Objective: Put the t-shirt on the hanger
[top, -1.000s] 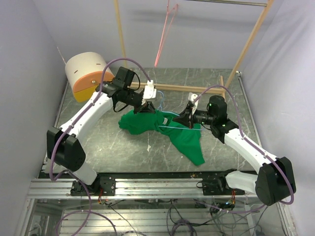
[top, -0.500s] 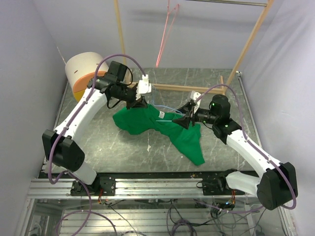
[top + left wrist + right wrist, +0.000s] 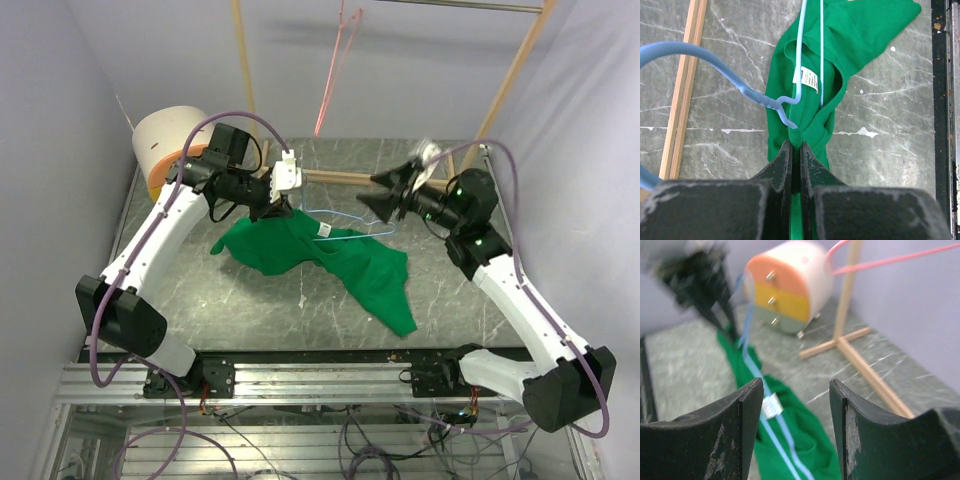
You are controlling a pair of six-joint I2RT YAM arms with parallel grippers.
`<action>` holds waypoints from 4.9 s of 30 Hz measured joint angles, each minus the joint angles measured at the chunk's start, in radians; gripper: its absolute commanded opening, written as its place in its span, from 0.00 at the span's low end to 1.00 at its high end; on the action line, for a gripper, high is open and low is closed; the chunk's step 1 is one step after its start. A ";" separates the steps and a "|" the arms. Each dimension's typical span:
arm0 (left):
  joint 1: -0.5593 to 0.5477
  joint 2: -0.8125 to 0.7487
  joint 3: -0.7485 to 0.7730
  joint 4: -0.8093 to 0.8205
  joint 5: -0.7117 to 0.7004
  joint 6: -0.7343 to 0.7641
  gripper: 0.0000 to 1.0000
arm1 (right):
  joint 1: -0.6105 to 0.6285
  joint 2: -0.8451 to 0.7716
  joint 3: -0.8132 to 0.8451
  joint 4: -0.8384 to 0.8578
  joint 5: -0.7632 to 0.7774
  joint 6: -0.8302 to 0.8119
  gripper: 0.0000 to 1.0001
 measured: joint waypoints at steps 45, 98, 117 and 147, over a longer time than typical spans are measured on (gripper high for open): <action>-0.013 -0.050 -0.018 -0.067 0.024 0.034 0.07 | -0.015 0.769 0.635 -1.081 0.109 0.186 0.41; -0.027 -0.056 -0.042 -0.060 0.023 0.029 0.07 | 0.060 0.901 0.747 -1.149 0.182 0.129 0.00; 0.001 -0.177 -0.234 0.255 -0.089 -0.296 0.07 | -0.063 0.628 0.540 -1.074 0.359 0.212 0.00; -0.015 -0.100 -0.215 0.348 -0.345 -0.312 0.07 | -0.082 0.489 0.680 -1.075 0.533 0.305 0.00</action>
